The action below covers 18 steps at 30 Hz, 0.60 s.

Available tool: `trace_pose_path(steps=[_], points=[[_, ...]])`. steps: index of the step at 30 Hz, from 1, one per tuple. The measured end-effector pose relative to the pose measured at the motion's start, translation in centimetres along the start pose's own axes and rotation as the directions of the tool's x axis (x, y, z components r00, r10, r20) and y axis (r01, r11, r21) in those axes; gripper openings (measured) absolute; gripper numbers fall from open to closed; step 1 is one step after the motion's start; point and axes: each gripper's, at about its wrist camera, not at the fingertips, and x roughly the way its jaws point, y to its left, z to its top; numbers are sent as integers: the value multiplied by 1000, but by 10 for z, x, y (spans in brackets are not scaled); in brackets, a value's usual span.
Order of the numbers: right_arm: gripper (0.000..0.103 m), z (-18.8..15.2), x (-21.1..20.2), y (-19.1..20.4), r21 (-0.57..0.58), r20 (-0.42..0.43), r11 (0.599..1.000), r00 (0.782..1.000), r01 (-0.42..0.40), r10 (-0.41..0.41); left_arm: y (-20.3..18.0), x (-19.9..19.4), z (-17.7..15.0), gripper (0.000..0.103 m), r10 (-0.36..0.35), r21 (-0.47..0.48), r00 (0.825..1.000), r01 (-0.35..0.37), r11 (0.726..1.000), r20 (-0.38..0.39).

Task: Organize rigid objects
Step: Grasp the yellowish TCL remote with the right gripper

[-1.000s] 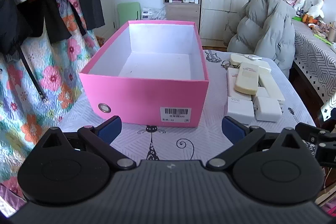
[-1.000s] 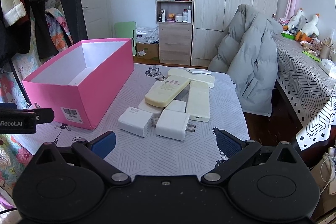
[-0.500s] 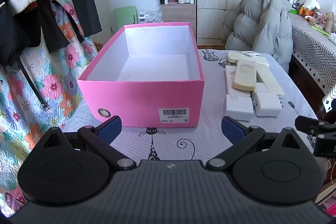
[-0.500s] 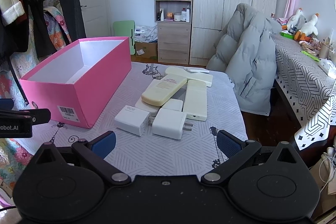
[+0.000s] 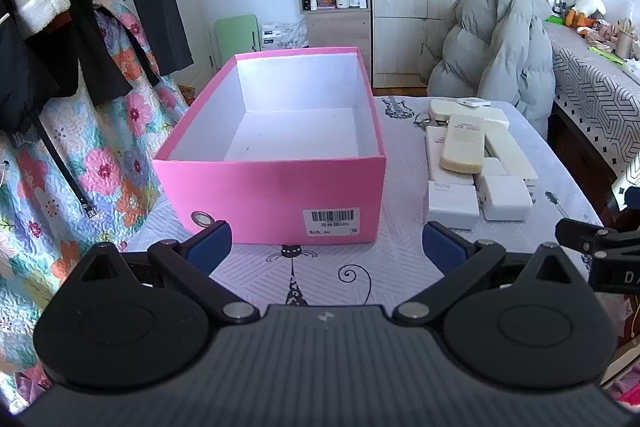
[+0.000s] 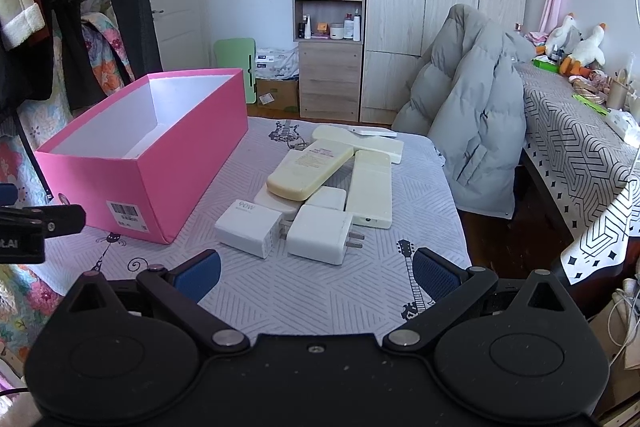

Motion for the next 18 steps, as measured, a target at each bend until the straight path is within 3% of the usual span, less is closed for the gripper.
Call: trace_pose_path(steps=[5, 7, 9, 11, 13, 18], points=[[103, 1, 3, -7, 46, 25, 997, 998, -57, 56, 11, 9, 1, 103, -31, -36, 998, 30, 999, -45], [103, -2, 9, -13, 73, 93, 991, 990, -115, 108, 16, 13, 4, 103, 6, -43, 998, -9, 999, -68], [103, -3, 9, -17, 80, 196, 983, 969, -167, 148, 21, 12, 12, 103, 91, -45, 992, -96, 994, -90], [103, 3, 11, -20, 64, 244, 973, 949, -221, 199, 27, 5, 21, 103, 149, -30, 988, -151, 988, -45], [103, 14, 17, -21, 58, 265, 964, 935, -260, 236, 37, -2, 32, 103, 156, -19, 988, -156, 988, 19], [103, 46, 48, -20, 92, 225, 960, 944, -266, 240, 74, 13, 58, 103, 114, -94, 992, -108, 990, 58]])
